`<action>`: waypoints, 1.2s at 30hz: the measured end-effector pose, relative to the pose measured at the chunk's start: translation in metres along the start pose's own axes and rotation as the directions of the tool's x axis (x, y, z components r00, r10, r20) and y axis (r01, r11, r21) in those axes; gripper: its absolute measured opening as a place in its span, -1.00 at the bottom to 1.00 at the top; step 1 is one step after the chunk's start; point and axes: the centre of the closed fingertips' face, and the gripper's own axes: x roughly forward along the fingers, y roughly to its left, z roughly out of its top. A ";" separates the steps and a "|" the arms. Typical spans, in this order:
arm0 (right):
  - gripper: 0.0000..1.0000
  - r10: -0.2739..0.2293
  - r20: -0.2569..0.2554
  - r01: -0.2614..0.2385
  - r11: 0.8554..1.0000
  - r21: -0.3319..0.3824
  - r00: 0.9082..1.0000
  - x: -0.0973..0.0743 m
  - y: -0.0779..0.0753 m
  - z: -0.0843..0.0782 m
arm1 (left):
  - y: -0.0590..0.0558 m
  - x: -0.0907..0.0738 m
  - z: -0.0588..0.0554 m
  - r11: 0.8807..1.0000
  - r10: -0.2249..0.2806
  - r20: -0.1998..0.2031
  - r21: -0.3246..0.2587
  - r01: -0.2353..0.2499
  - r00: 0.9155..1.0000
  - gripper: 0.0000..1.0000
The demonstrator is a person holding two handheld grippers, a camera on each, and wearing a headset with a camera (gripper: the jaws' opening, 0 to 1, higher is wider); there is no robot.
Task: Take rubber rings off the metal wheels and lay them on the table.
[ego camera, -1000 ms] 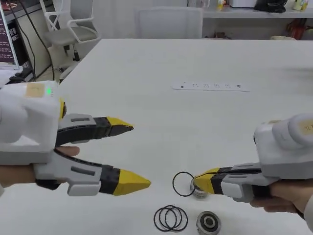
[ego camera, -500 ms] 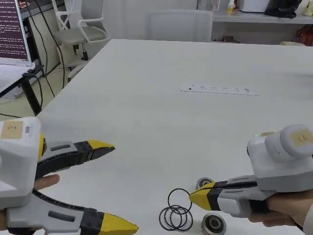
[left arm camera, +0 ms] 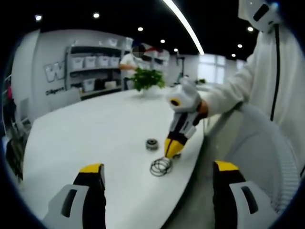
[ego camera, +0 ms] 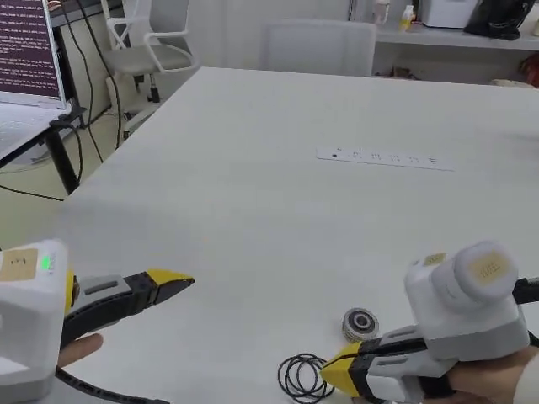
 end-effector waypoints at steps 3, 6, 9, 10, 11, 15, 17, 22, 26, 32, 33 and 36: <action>-1.00 -0.022 -0.007 0.022 1.000 -0.007 1.000 0.002 -0.005 -0.001 | 0.001 -0.001 -0.001 1.000 0.012 0.008 -0.004 -0.012 1.000 0.89; -1.00 -0.035 -0.012 0.035 0.999 -0.010 0.999 0.004 -0.008 -0.001 | 0.000 -0.002 -0.003 1.000 0.019 0.011 -0.020 -0.019 1.000 0.89; -1.00 -0.049 -0.023 0.049 0.999 -0.022 0.999 0.006 -0.010 -0.002 | 0.001 -0.002 -0.004 0.999 0.024 0.013 -0.030 -0.023 1.000 0.89; -1.00 -0.052 -0.026 0.052 0.998 -0.021 0.998 0.007 -0.011 -0.003 | 0.001 -0.002 -0.005 0.999 0.025 0.012 -0.033 -0.025 1.000 0.89; -1.00 -0.056 -0.029 0.055 0.998 -0.022 0.998 0.007 -0.012 -0.004 | 0.001 -0.002 -0.005 0.999 0.027 0.010 -0.033 -0.026 1.000 0.89; -0.95 -0.066 -0.031 0.065 0.997 -0.033 0.997 0.007 -0.014 -0.004 | 0.002 -0.002 -0.004 0.999 0.031 0.010 -0.031 -0.031 0.999 0.88; -0.94 -0.072 -0.029 0.071 0.997 -0.038 0.997 0.006 -0.015 -0.004 | 0.002 -0.002 -0.004 0.999 0.032 0.010 -0.031 -0.032 0.999 0.87; -0.91 -0.076 -0.019 0.075 0.997 -0.034 0.997 0.002 -0.016 -0.002 | 0.004 -0.002 -0.005 0.998 0.048 0.010 -0.033 -0.047 0.999 0.88; -0.88 -0.069 -0.004 0.069 0.996 -0.049 0.998 -0.006 -0.011 0.004 | 0.005 -0.003 -0.004 0.998 0.055 0.010 -0.037 -0.055 0.998 0.88; -0.75 -0.075 0.028 0.076 0.994 -0.077 0.997 -0.018 -0.005 0.015 | 0.004 -0.003 -0.006 0.997 0.051 -0.001 -0.049 -0.051 0.999 0.89; -0.73 -0.074 0.033 0.076 0.994 -0.082 0.997 -0.021 -0.003 0.016 | 0.004 -0.003 -0.005 0.997 0.051 0.003 -0.049 -0.051 0.999 0.89; -0.61 -0.071 0.042 0.075 0.992 -0.103 0.997 -0.029 0.002 0.020 | 0.003 -0.004 -0.005 0.997 0.050 0.001 -0.050 -0.050 0.999 0.90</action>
